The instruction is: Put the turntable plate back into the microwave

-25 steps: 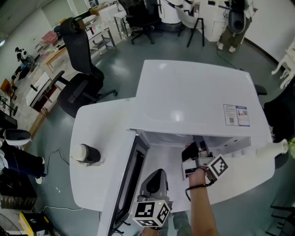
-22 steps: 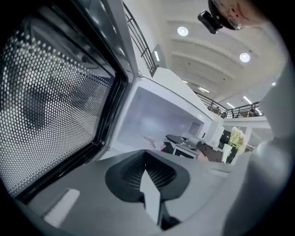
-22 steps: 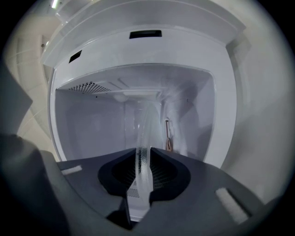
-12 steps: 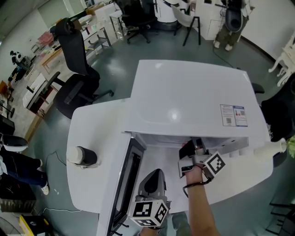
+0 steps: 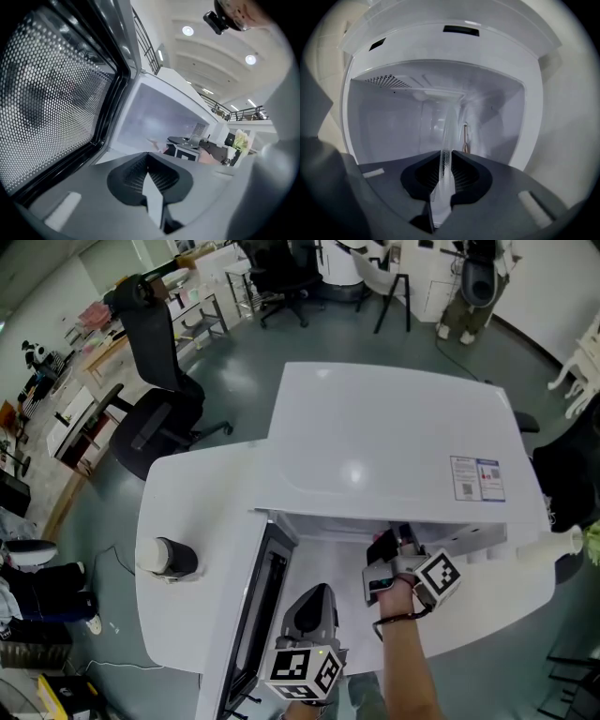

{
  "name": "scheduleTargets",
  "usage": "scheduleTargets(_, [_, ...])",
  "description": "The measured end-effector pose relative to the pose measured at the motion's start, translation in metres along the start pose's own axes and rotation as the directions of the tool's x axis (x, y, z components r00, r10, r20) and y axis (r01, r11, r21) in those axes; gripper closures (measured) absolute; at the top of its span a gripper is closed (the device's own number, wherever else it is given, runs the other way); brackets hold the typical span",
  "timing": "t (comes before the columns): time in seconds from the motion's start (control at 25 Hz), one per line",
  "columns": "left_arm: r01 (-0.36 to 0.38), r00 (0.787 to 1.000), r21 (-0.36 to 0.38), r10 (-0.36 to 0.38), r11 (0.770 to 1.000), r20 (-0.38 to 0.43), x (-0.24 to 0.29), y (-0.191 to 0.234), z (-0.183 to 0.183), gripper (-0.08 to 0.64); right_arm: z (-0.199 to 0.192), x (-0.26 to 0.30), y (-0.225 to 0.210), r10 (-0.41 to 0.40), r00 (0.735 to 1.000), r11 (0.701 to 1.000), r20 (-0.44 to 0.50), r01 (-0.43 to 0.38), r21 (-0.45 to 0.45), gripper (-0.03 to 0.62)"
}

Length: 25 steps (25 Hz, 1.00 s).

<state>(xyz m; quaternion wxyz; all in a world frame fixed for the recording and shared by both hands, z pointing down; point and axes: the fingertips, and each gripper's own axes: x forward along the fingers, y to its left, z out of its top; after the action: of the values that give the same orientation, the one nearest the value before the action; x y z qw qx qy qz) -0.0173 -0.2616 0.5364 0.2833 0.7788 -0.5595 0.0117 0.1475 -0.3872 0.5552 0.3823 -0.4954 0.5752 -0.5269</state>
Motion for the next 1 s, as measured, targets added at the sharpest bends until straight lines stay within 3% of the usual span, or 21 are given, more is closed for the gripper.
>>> scheduleTargets(0.24, [-0.006,1.0,-0.008,0.006,1.0,-0.004,-0.0003,0.0018,-0.0028,0.56,0.0062,0.0002,-0.0024,-0.097,0.995,0.994,-0.004,0.097,-0.043,0.545])
scheduleTargets(0.36, [0.003,1.0,-0.005,-0.003,1.0,-0.006,0.0002,-0.0014,-0.0035,0.56,0.007,0.0037,-0.0019,-0.101,0.995,0.994,-0.005,0.1,-0.053,0.543])
scheduleTargets(0.6, [0.007,1.0,-0.005,-0.007,1.0,-0.003,0.0004,-0.002,-0.0026,0.56,0.006,0.0051,0.0016,-0.178,0.984,0.967,-0.021,0.171,-0.187,0.541])
scheduleTargets(1.0, [0.017,1.0,-0.002,-0.017,1.0,0.0,0.0017,-0.0056,-0.002,0.56,0.0067,0.0048,-0.0069,-0.292,0.955,0.94,-0.056,0.276,-0.2,0.511])
